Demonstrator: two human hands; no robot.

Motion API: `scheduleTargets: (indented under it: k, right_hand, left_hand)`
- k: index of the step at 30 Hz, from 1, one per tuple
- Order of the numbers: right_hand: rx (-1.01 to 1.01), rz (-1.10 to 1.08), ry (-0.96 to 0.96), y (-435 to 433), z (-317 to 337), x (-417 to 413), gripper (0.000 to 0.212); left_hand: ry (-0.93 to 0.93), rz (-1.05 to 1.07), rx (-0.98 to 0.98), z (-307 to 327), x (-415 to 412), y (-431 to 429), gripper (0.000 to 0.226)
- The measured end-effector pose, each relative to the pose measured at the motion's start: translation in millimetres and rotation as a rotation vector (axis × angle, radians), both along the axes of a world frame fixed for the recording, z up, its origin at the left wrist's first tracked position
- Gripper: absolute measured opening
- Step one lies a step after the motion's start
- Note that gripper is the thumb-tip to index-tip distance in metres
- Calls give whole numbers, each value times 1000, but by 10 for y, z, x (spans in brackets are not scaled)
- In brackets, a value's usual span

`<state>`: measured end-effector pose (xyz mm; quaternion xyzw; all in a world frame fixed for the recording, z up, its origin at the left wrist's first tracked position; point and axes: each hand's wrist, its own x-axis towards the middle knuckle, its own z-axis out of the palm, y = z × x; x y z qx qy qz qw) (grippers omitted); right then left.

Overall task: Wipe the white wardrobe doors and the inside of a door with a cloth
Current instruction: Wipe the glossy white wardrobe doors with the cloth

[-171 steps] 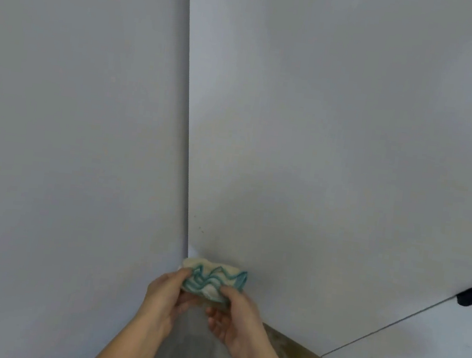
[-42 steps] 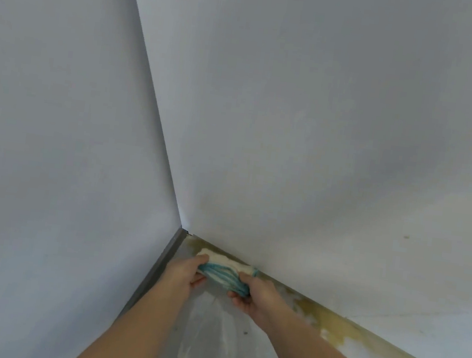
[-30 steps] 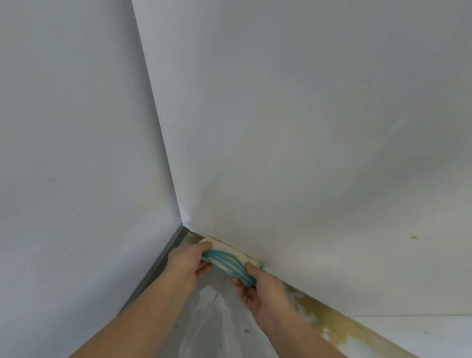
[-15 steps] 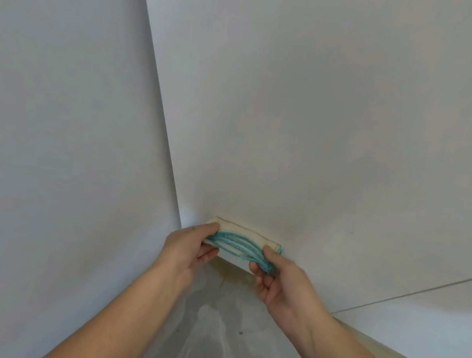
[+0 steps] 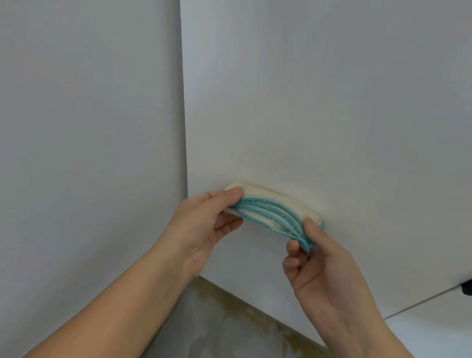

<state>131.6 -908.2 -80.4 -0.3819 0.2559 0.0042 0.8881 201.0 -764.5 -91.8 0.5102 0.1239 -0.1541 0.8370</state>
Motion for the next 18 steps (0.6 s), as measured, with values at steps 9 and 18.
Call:
scheduleTargets:
  k: [9,18]
  right_hand:
    - [-136,72,-334,-94,510,-84,22]
    - [-177,155,-115,-450,-366,-452,28]
  left_hand:
    - [-335,-10,-116,666,-188,-53,14]
    - [-80,-212,-37,-277,-422,-134,20]
